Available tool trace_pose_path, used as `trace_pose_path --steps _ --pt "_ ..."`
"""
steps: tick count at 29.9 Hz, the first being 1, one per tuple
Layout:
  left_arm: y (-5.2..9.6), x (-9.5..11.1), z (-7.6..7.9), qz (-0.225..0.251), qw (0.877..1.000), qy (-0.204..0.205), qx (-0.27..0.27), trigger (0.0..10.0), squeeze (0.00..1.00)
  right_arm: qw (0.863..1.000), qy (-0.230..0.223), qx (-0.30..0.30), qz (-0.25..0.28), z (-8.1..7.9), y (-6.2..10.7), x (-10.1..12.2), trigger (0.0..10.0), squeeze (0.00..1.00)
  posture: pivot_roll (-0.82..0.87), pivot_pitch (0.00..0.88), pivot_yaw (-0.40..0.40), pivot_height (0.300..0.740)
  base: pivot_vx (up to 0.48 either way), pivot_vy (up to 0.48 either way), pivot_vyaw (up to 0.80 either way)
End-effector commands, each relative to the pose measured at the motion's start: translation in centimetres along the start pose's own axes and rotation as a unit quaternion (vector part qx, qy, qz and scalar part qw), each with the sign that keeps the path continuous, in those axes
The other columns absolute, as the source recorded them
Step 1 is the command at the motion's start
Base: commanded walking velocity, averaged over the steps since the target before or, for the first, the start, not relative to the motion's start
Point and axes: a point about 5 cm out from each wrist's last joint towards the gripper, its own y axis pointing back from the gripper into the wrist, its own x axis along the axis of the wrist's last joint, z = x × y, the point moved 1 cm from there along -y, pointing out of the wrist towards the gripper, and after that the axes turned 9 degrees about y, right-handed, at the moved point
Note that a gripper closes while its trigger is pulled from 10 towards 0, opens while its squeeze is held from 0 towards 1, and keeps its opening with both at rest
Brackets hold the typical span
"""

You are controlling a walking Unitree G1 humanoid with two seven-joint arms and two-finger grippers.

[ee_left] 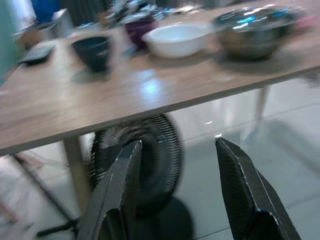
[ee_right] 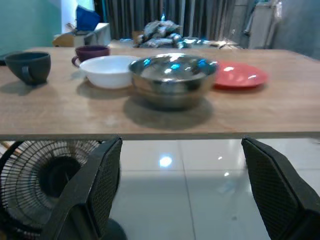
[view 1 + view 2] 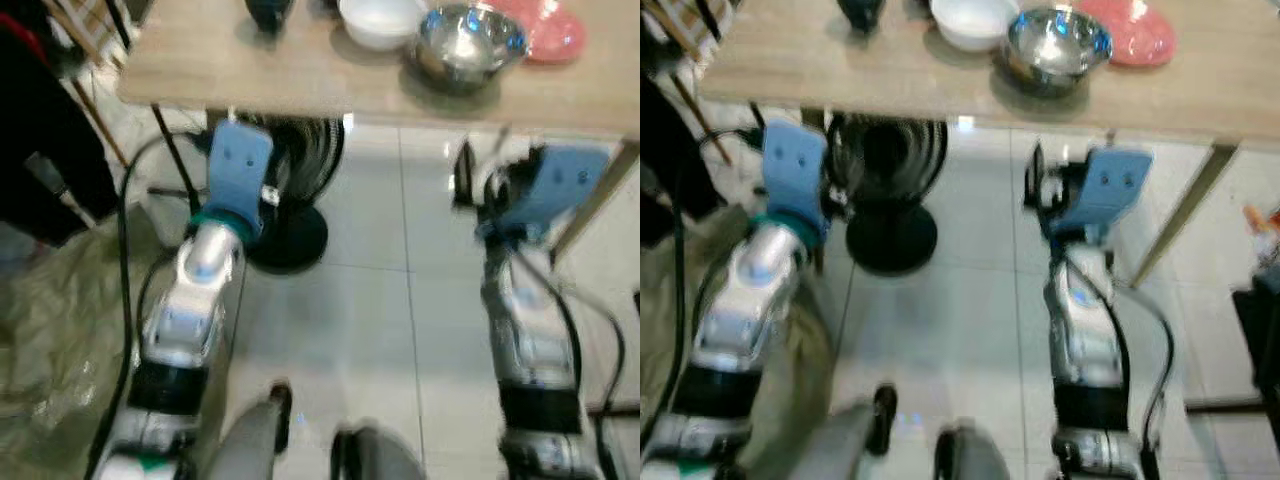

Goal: Setting the table

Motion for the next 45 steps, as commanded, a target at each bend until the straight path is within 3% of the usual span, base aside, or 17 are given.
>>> trace_pose_path --steps 1,45 --pt "0.25 -0.43 -0.23 -0.007 1.000 -0.001 0.001 10.0 0.00 1.000 -0.001 -0.005 -0.006 0.15 0.30 -0.33 10.0 0.00 0.15 0.118 0.017 0.740 -0.409 0.000 0.00" --pt "-0.06 -0.38 0.12 -0.001 1.000 0.003 -0.004 10.0 0.00 1.000 0.003 -0.002 -0.004 0.19 0.23 -0.31 10.0 0.00 0.14 0.106 0.012 0.740 -0.394 0.000 0.00"
